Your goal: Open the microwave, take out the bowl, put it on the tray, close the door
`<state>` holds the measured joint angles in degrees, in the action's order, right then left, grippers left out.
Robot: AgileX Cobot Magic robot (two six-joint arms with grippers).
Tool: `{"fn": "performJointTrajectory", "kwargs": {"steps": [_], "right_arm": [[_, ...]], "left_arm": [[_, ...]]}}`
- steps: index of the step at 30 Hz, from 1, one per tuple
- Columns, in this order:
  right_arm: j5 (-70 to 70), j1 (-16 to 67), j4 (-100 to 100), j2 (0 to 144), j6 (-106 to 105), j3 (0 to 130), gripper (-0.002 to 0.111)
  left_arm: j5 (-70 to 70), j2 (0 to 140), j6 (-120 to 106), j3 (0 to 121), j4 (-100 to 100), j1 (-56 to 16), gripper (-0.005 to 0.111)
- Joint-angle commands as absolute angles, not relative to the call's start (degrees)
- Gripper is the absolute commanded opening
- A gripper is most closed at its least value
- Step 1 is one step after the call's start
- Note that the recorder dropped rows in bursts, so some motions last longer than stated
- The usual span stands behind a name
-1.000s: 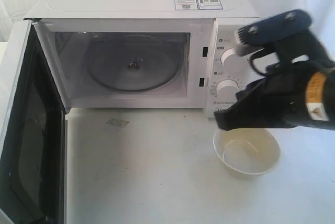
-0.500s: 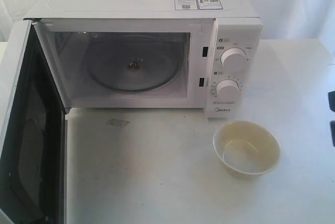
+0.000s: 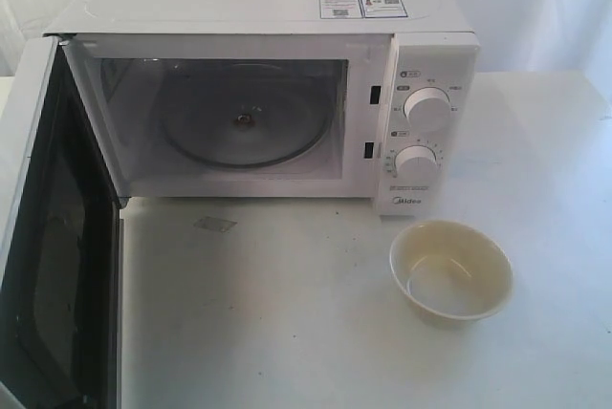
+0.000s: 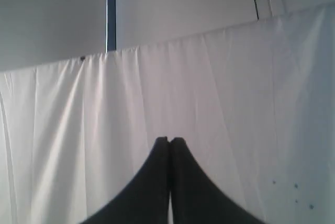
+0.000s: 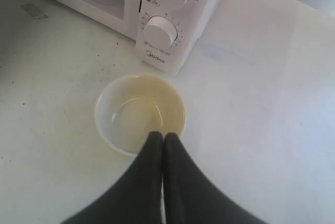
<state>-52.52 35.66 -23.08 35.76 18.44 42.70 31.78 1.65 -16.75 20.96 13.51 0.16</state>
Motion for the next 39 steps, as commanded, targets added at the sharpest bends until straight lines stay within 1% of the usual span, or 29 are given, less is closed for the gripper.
{"fn": "performJointTrajectory", "kwargs": {"steps": [1, 2, 4, 6, 7, 9, 11, 12, 18, 23, 29, 34, 39], "right_arm": [[-52.3, 35.37, -23.19, 35.54, 17.8, 42.63, 0.0], [-52.19, 35.37, -23.19, 35.54, 17.8, 42.63, 0.0], [-52.19, 35.37, -23.19, 35.54, 17.8, 42.63, 0.0], [-52.19, 35.37, -23.19, 35.54, 17.8, 42.63, 0.0], [-52.19, 35.37, -23.19, 35.54, 17.8, 42.63, 0.0], [-52.32, 35.37, -23.08, 35.54, 17.8, 42.63, 0.0], [-52.46, 35.37, -23.08, 35.54, 18.05, 42.63, 0.0], [-52.46, 35.37, -23.08, 35.54, 18.18, 42.63, 0.0], [-52.46, 35.37, -22.87, 35.54, 18.18, 42.63, 0.0], [-52.46, 35.37, -22.75, 35.54, 18.18, 42.63, 0.0], [-52.46, 35.37, -22.75, 35.54, 18.18, 42.63, 0.0], [-52.46, 35.37, -22.75, 35.54, 18.18, 42.63, 0.0], [-52.25, 35.37, -22.76, 35.54, 18.18, 42.63, 0.0]], "left_arm": [[7.24, 8.3, -28.51, 40.31, 14.2, -0.14, 0.0], [-0.32, 10.37, -28.99, 44.26, 14.2, -0.14, 0.0], [-20.47, 16.76, -26.65, 53.62, 14.09, -0.14, 0.0], [-32.28, 20.97, -21.46, 57.69, 12.81, -0.14, 0.0], [-39.51, 23.17, -17.86, 59.2, 11.71, -0.14, 0.0], [-59.29, 28.88, -12.88, 60.07, 9.35, -0.14, 0.0], [-68.09, 31.74, -13.19, 58.78, 8.46, -0.14, 0.0], [-69.96, 32.56, -13.54, 58.14, 8.46, -0.14, 0.0], [-69.51, 34.74, -13.73, 54.65, 8.59, -0.14, 0.0], [-63.18, 34.74, -13.73, 54.53, 9.7, -0.14, 0.0], [-59.6, 34.74, -13.73, 54.53, 12.55, -0.14, 0.0], [-59.55, 35.32, -13.23, 54.53, 14.22, -0.14, 0.0], [-61.87, 38.83, -6.55, 54.42, 15.69, -0.14, 0.0]]}}
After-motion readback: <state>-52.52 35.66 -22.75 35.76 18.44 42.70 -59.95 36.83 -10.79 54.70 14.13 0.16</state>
